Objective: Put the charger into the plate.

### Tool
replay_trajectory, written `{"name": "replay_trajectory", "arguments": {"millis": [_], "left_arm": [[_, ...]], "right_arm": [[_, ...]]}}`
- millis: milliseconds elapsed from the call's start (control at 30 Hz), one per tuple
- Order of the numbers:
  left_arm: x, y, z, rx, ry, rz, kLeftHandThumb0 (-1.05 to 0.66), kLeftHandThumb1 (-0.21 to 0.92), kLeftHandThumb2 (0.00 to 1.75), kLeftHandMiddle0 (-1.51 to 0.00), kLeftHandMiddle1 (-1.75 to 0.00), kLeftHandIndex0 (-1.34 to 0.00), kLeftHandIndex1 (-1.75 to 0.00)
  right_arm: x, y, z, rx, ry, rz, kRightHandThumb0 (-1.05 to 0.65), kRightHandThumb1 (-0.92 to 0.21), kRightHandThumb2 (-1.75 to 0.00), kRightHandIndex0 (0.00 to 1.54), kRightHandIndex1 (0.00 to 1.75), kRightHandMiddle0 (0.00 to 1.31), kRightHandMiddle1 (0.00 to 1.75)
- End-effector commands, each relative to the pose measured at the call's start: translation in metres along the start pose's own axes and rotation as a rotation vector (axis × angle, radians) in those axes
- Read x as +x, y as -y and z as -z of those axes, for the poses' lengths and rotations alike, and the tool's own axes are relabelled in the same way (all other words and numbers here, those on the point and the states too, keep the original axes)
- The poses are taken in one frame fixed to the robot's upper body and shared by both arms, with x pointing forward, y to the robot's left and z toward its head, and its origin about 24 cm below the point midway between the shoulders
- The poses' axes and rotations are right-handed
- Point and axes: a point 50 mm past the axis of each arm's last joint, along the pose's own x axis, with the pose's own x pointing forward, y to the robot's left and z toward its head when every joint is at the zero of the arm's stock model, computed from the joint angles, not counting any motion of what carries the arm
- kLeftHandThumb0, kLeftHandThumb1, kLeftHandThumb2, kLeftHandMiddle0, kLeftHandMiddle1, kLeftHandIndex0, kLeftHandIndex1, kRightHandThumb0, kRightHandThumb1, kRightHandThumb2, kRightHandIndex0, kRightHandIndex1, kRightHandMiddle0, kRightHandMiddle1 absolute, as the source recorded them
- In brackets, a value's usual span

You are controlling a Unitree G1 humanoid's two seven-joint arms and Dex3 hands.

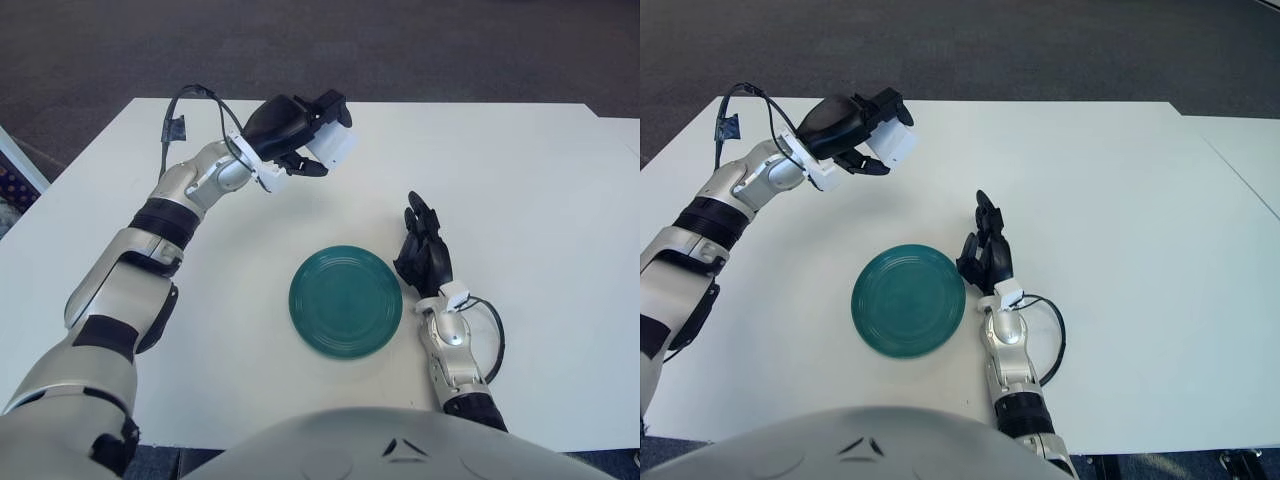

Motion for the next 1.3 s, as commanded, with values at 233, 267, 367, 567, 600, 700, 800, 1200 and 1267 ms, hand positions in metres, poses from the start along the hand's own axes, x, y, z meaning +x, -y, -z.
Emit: {"name": "replay_trajectory", "arguments": {"millis": [233, 267, 367, 567, 600, 700, 800, 1200, 1267], "left_arm": [[-0.038, 0.019, -0.036, -0.014, 0.13, 0.225, -0.45, 0.36, 1.26, -1.06, -1.75, -0.57, -1.75], [-0.04, 0.019, -0.039, -0.015, 0.135, 0.229, -0.45, 0.36, 1.26, -1.06, -1.75, -0.57, -1.75], [-0.047, 0.022, -0.052, -0.005, 0.176, 0.258, -0.45, 0.35, 1.27, -1.04, -1.75, -0.58, -1.75], [-0.058, 0.037, -0.065, -0.041, 0.199, 0.332, -0.46, 0.33, 1.29, -1.03, -1.75, -0.59, -1.75], [-0.059, 0.038, -0.067, -0.037, 0.205, 0.338, -0.46, 0.33, 1.3, -1.03, -1.75, -0.59, -1.75], [-0.066, 0.048, -0.072, -0.04, 0.215, 0.375, -0.47, 0.31, 1.32, -1.04, -1.75, -0.61, -1.75], [-0.075, 0.06, -0.076, -0.055, 0.22, 0.419, -0.47, 0.3, 1.33, -1.05, -1.75, -0.62, -1.75], [-0.079, 0.074, -0.081, -0.046, 0.288, 0.454, -0.49, 0.26, 1.37, -1.07, -1.75, -0.65, -1.75], [-0.077, 0.078, -0.083, -0.021, 0.307, 0.483, -0.49, 0.26, 1.38, -1.05, -1.75, -0.65, -1.75]], "right_arm": [[-0.056, 0.004, 0.053, 0.069, -0.321, 0.095, -0.95, -0.92, -0.98, 0.02, 0.0, 0.0, 0.27], [-0.056, 0.003, 0.052, 0.069, -0.321, 0.096, -0.95, -0.92, -0.98, 0.02, 0.0, 0.0, 0.26], [-0.056, 0.003, 0.051, 0.065, -0.322, 0.101, -0.95, -0.92, -0.98, 0.02, 0.0, 0.0, 0.26], [-0.055, 0.001, 0.049, 0.076, -0.323, 0.115, -0.96, -0.92, -0.97, 0.03, 0.01, 0.0, 0.25], [-0.055, 0.001, 0.048, 0.078, -0.323, 0.117, -0.96, -0.92, -0.97, 0.03, 0.01, 0.0, 0.25], [-0.054, 0.001, 0.047, 0.082, -0.32, 0.117, -0.95, -0.92, -0.96, 0.04, 0.01, 0.0, 0.26], [-0.053, 0.0, 0.047, 0.085, -0.317, 0.117, -0.95, -0.92, -0.95, 0.05, 0.01, 0.0, 0.27], [-0.052, 0.002, 0.049, 0.084, -0.341, 0.128, -1.0, -0.92, -0.93, 0.04, 0.0, 0.0, 0.25], [-0.05, 0.003, 0.049, 0.084, -0.346, 0.125, -1.01, -0.92, -0.93, 0.04, 0.0, 0.0, 0.24]]}}
